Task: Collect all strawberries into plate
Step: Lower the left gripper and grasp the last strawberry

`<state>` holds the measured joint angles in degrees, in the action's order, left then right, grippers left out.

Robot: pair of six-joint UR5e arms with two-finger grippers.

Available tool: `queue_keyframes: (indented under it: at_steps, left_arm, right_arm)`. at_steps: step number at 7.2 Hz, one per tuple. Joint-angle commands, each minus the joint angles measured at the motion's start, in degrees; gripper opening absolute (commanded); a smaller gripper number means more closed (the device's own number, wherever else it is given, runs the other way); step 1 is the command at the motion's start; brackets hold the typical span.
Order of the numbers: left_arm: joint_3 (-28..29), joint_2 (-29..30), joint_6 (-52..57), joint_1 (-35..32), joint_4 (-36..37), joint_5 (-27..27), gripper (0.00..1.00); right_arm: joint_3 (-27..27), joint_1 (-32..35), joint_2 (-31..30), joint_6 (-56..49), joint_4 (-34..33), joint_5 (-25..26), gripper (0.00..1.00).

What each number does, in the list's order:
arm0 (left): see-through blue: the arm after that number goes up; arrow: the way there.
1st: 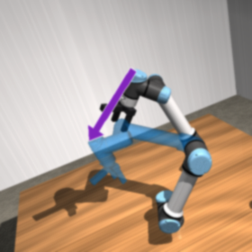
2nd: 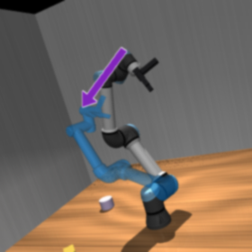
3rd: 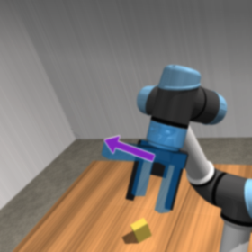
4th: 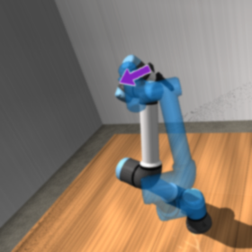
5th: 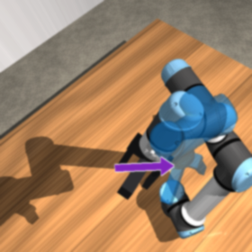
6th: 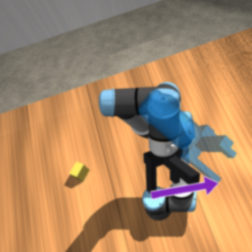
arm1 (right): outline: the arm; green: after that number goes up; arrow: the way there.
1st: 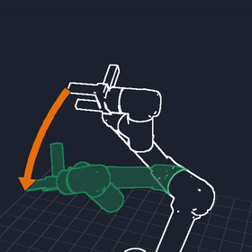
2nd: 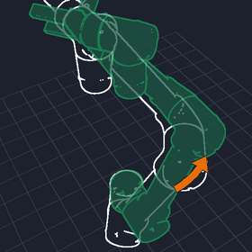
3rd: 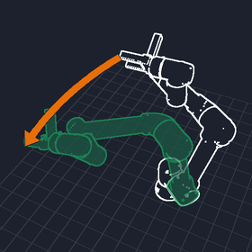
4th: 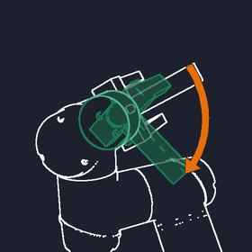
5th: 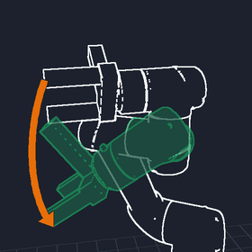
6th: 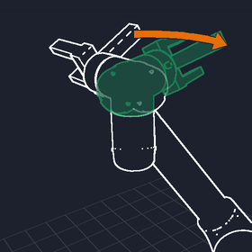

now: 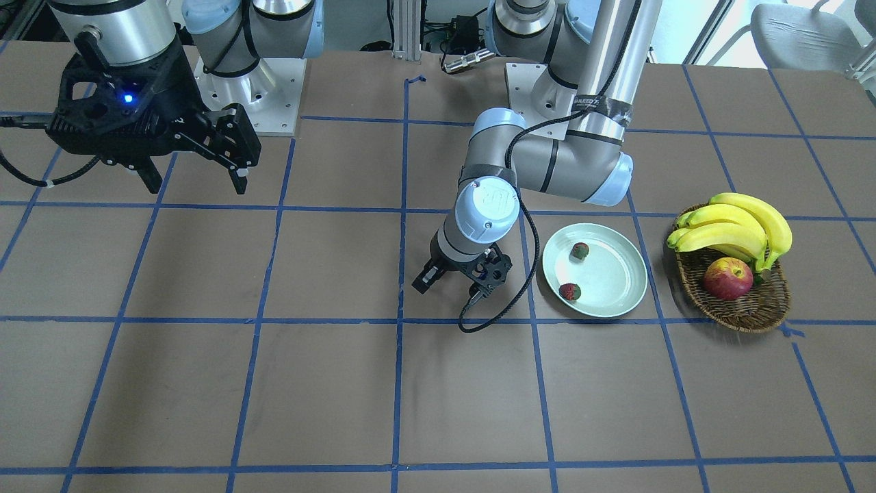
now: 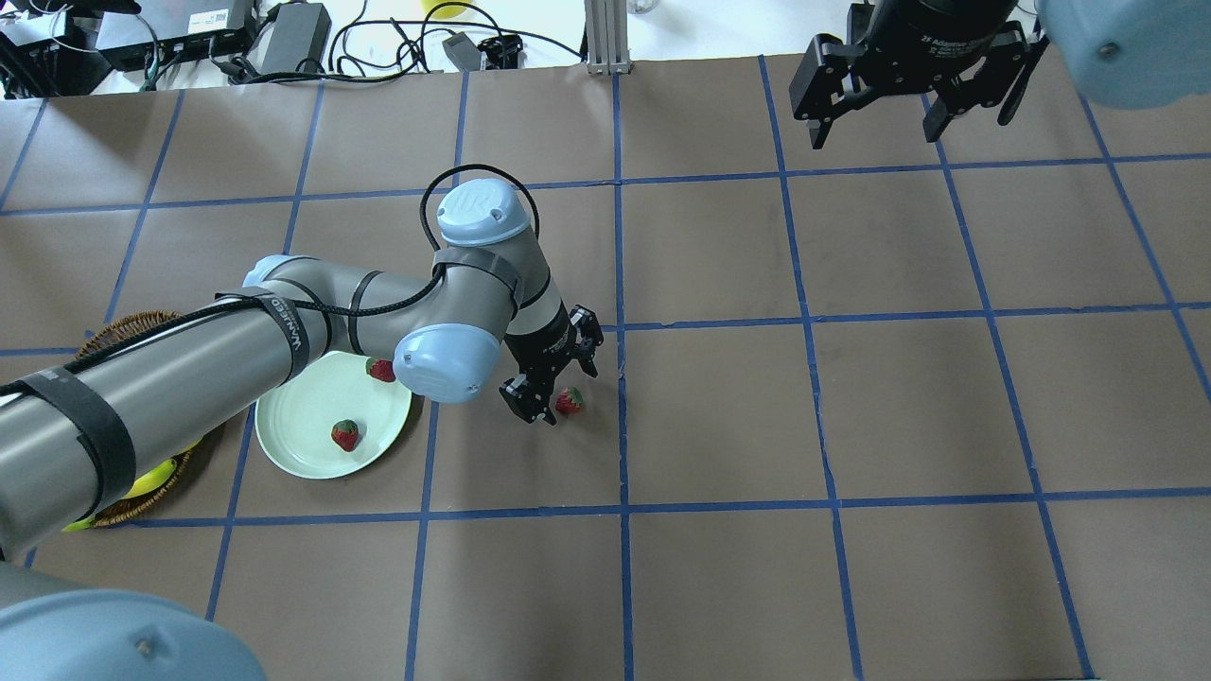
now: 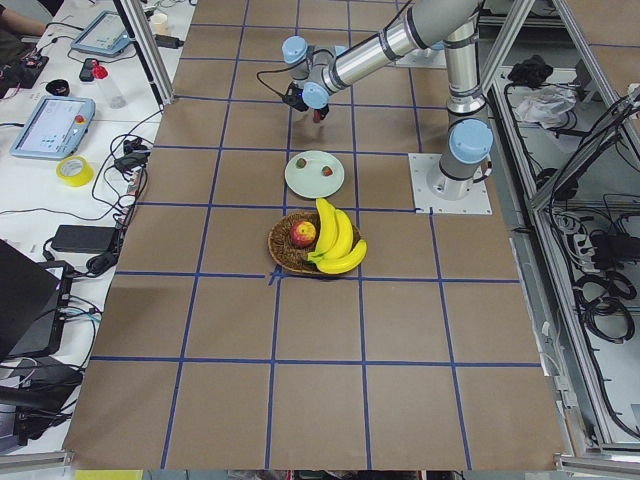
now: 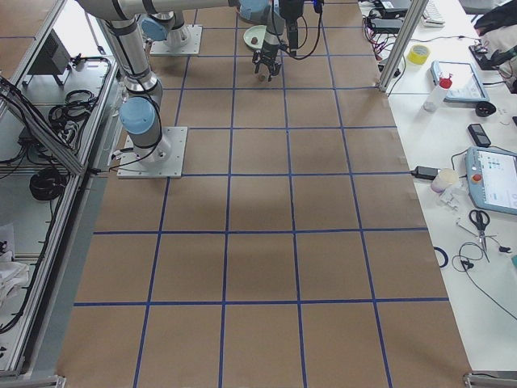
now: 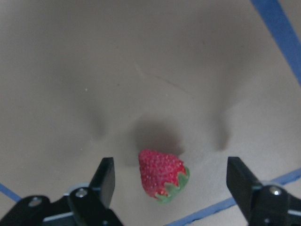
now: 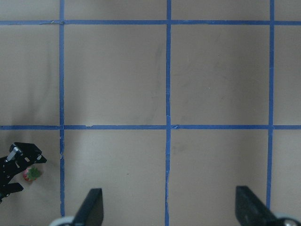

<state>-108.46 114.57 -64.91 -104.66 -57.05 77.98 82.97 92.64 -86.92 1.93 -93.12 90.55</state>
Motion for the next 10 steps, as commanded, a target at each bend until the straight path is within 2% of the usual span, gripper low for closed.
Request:
queue_keyframes:
  at_steps: [1,3,5,7,10]
  left_arm:
    - [0.0,-0.13,0.57,-0.28,-0.16,-0.03,0.01]
    - [0.44,-0.75,3.89,-0.11,-0.25,1.9,0.0]
    - [0.79,-2.5,7.41,0.24,-0.69,6.99,0.0]
    - [1.84,-4.69,13.8,1.38,-7.51,15.04,0.0]
    - [4.83,-10.14,27.15,9.36,-21.22,15.53,0.0]
  right_arm:
    - [0.0,0.0,0.0,0.0,-0.05,-0.02,1.0]
    - [0.0,0.0,0.0,0.0,-0.05,-0.02,1.0]
    - [0.0,0.0,0.0,0.0,0.04,-0.02,1.0]
    - [0.0,0.0,0.0,0.0,-0.13,-0.02,1.0]
    - [0.0,0.0,0.0,0.0,-0.05,0.07,1.0]
